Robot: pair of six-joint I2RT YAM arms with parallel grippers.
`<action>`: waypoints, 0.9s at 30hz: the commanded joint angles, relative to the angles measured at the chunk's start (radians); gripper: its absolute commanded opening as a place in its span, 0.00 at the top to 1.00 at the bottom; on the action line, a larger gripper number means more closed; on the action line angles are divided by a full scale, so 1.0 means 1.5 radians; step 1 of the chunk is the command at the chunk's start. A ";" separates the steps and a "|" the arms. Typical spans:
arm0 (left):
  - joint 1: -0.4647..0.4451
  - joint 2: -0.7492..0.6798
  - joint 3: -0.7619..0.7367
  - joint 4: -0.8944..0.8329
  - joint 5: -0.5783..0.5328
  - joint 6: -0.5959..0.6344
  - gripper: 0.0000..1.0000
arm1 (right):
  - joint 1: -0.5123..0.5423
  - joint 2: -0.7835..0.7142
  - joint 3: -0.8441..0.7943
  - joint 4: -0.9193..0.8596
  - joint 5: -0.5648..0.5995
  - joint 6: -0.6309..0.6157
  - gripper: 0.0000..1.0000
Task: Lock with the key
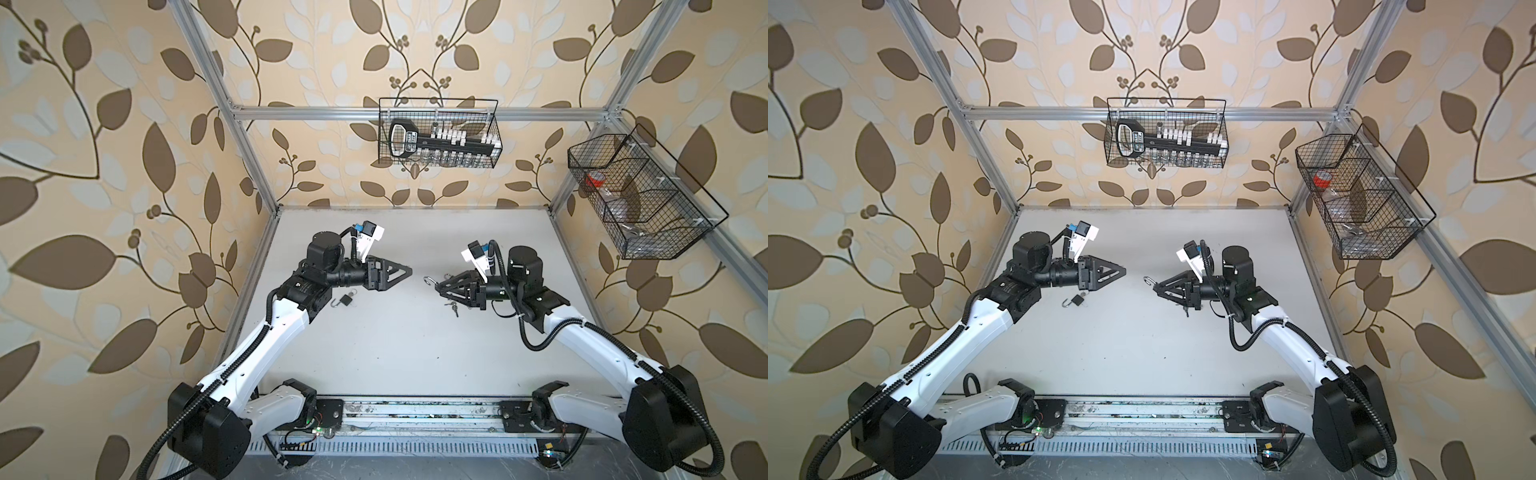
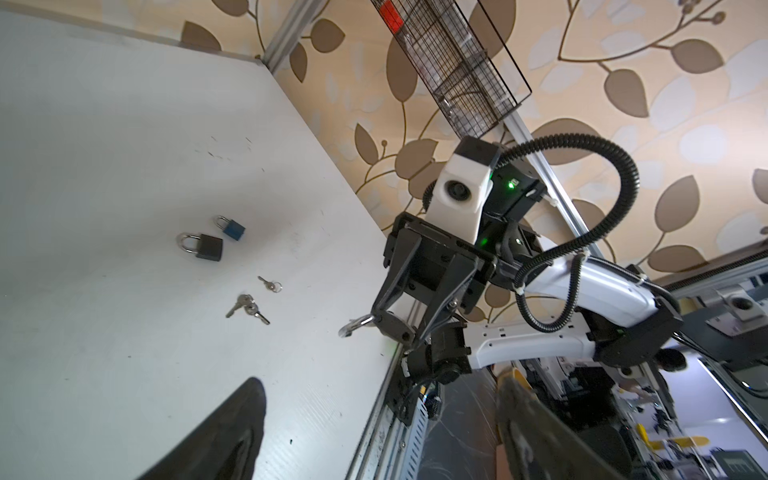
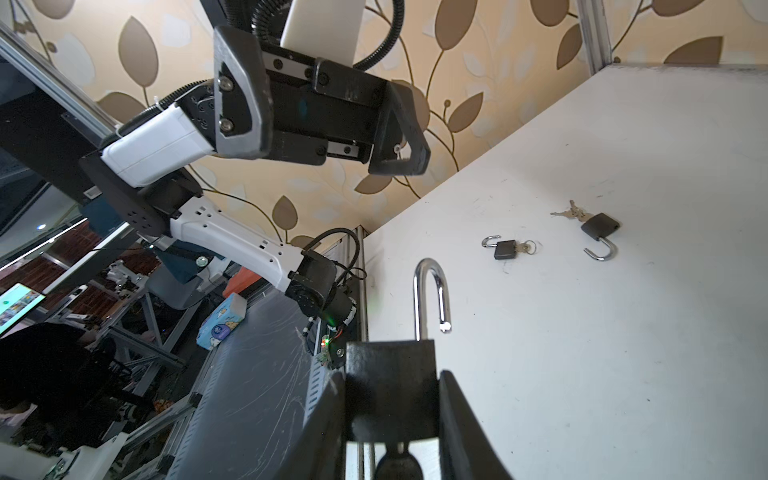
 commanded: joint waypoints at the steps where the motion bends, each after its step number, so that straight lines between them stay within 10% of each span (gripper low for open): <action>1: -0.025 0.011 0.016 0.049 0.051 0.011 0.19 | 0.003 0.006 0.032 0.026 -0.056 0.014 1.00; 27: -0.085 0.059 0.052 -0.006 0.052 0.061 0.60 | 0.052 0.020 0.049 0.026 -0.016 0.020 1.00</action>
